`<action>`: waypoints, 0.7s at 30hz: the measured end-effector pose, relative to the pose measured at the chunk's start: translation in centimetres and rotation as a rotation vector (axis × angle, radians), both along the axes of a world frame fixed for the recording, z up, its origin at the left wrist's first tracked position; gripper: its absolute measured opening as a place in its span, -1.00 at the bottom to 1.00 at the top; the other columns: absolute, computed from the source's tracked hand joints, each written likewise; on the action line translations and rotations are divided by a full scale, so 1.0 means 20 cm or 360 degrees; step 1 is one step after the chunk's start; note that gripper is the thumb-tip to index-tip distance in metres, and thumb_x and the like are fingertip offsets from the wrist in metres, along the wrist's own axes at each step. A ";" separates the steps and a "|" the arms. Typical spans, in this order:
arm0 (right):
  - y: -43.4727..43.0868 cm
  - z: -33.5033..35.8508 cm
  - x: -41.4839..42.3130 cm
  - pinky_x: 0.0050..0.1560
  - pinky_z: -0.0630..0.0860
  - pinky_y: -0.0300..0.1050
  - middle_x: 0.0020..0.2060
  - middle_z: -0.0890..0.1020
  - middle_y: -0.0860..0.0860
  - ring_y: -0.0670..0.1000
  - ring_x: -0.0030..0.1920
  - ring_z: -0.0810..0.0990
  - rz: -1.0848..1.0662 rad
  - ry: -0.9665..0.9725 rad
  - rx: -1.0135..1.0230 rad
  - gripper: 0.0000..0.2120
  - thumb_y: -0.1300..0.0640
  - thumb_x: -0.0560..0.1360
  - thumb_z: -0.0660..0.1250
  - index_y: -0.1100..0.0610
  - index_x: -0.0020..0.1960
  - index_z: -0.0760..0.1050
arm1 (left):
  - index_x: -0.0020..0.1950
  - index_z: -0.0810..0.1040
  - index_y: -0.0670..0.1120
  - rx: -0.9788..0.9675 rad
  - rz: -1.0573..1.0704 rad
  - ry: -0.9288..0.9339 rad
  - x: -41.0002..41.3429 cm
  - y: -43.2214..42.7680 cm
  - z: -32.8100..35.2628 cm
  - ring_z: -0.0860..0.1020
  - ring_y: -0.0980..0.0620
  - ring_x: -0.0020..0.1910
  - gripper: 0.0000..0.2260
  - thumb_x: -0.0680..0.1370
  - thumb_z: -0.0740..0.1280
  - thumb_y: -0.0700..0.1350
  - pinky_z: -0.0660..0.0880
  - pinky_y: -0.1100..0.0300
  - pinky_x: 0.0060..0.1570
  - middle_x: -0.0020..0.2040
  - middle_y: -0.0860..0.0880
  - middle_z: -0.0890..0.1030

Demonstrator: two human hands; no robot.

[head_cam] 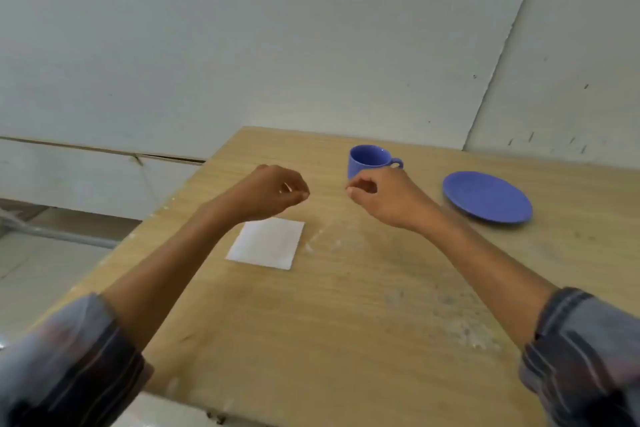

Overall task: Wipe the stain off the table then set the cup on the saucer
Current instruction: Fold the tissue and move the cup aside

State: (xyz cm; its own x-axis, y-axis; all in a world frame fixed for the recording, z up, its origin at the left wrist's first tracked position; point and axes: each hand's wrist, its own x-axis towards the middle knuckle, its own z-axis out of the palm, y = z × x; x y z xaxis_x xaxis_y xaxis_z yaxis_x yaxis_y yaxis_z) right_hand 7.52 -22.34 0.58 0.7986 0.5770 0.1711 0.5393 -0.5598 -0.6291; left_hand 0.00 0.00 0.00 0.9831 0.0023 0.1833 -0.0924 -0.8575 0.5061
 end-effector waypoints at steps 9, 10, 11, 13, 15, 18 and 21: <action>0.25 -0.20 -0.22 0.11 0.51 -0.07 0.03 0.64 0.02 0.02 0.03 0.59 -0.0071 0.0187 -0.0199 -0.65 0.00 0.46 0.29 0.05 0.22 0.51 | 0.34 0.46 0.00 0.0162 0.0126 0.0437 -0.14 0.23 -0.14 0.50 0.03 0.15 -0.60 0.53 0.37 0.04 0.42 0.15 0.13 0.20 0.01 0.53; 0.27 -0.21 -0.23 0.14 0.51 -0.03 0.06 0.63 0.02 0.03 0.05 0.58 -0.0092 0.0198 -0.0216 -0.62 -0.02 0.46 0.28 0.05 0.25 0.49 | 0.33 0.47 0.00 0.0166 0.0118 0.0435 -0.12 0.24 -0.14 0.50 0.04 0.12 -0.60 0.52 0.38 0.05 0.41 0.16 0.09 0.17 0.02 0.54; 0.28 -0.21 -0.22 0.16 0.51 -0.01 0.10 0.62 0.04 0.04 0.07 0.58 -0.0108 0.0213 -0.0230 -0.60 -0.03 0.46 0.27 0.04 0.27 0.47 | 0.31 0.48 0.00 0.0183 0.0115 0.0437 -0.10 0.25 -0.15 0.50 0.05 0.09 -0.61 0.51 0.39 0.05 0.41 0.17 0.05 0.13 0.03 0.54; 0.30 -0.21 -0.21 0.18 0.51 0.03 0.17 0.58 0.04 0.05 0.12 0.56 -0.0133 0.0239 -0.0277 -0.58 -0.06 0.46 0.26 0.02 0.29 0.45 | 0.22 0.52 0.02 0.0266 0.0097 0.0479 -0.06 0.25 -0.15 0.49 0.06 0.03 -0.67 0.49 0.41 0.05 0.38 0.19 -0.04 0.04 0.07 0.53; 0.32 -0.21 -0.19 0.19 0.50 0.04 0.22 0.56 0.04 0.06 0.15 0.55 -0.0149 0.0251 -0.0319 -0.59 -0.07 0.45 0.25 0.00 0.28 0.46 | 0.09 0.55 0.02 0.0334 0.0074 0.0552 -0.02 0.25 -0.14 0.50 0.06 -0.02 -0.77 0.48 0.42 0.04 0.37 0.22 -0.13 -0.03 0.07 0.55; 0.32 -0.23 -0.17 0.17 0.51 0.04 0.18 0.57 0.01 0.05 0.12 0.56 -0.0156 0.0249 -0.0328 -0.63 -0.09 0.44 0.25 -0.03 0.22 0.50 | 0.03 0.56 -0.01 0.0423 0.0028 0.0694 0.03 0.24 -0.11 0.52 0.02 -0.02 -0.82 0.49 0.41 0.03 0.38 0.19 -0.11 -0.01 0.04 0.58; 0.32 -0.24 -0.14 0.15 0.52 0.01 0.07 0.58 -0.02 0.02 0.07 0.57 -0.0136 0.0284 -0.0272 -0.63 -0.10 0.43 0.27 -0.05 0.21 0.48 | 0.10 0.57 -0.03 0.0574 -0.0051 0.0796 0.05 0.22 -0.06 0.49 0.02 0.02 -0.78 0.51 0.39 0.03 0.37 0.16 -0.04 0.05 0.04 0.55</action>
